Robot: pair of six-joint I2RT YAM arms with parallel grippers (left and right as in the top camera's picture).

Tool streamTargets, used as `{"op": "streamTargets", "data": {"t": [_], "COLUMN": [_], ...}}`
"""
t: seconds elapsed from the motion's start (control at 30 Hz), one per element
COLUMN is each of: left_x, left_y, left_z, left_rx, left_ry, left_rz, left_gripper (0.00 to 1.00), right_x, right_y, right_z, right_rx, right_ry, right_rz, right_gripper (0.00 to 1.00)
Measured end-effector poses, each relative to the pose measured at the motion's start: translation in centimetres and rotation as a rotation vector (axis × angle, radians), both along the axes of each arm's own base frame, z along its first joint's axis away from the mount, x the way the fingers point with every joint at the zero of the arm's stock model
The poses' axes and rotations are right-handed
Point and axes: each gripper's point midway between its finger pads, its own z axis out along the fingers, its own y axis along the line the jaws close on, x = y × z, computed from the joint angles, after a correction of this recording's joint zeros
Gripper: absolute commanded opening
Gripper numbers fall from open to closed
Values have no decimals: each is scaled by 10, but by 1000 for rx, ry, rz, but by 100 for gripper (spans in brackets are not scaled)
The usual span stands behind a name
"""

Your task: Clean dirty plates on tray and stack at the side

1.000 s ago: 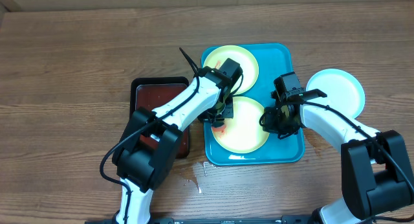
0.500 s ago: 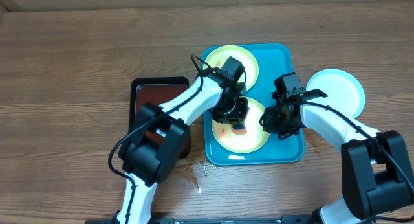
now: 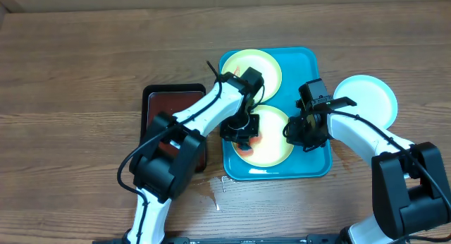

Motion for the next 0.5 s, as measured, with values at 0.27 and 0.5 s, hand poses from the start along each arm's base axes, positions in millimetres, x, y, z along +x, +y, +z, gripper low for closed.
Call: {"op": "streamTargets", "data": {"t": [0.27, 0.5], "left_x": [30, 38], "left_y": [25, 20], "left_z": [0, 0], "left_rx": [176, 142], "left_ry": [-172, -203], "left_rz": [-67, -105], "left_gripper": [4, 4], "right_x": [-1, -2], "right_y": [7, 6], "right_z": [1, 1], "right_rx": [27, 25], "right_ry": [4, 10], "right_rz": [7, 2], "right_gripper": [5, 5]}}
